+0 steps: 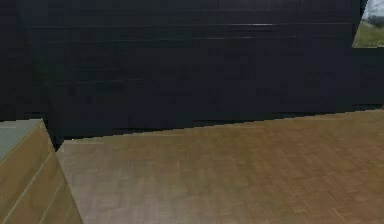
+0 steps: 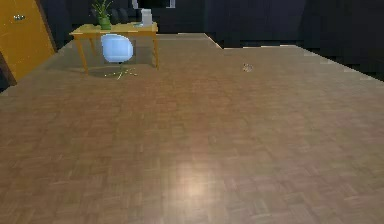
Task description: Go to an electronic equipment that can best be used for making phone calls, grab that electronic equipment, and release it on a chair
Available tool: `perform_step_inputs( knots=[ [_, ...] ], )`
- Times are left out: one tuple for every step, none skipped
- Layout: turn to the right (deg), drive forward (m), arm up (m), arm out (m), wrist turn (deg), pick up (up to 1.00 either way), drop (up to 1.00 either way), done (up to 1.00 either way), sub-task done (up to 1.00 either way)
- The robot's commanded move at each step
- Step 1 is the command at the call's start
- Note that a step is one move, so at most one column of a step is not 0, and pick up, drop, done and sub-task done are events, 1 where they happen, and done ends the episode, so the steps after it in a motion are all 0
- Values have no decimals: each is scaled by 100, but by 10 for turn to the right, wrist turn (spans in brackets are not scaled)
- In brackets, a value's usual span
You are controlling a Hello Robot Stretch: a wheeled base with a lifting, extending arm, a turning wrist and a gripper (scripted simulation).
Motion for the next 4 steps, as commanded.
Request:
perform_step_inputs(
  knots=[
    [0, 25, 0, 0, 0, 0, 0, 0, 0],
    [-450, 0, 0, 0, 0, 0, 0, 0, 0],
    [-450, 0, 0, 0, 0, 0, 0, 0, 0],
    [-450, 0, 0, 0, 0, 0, 0, 0, 0]
  ],
)
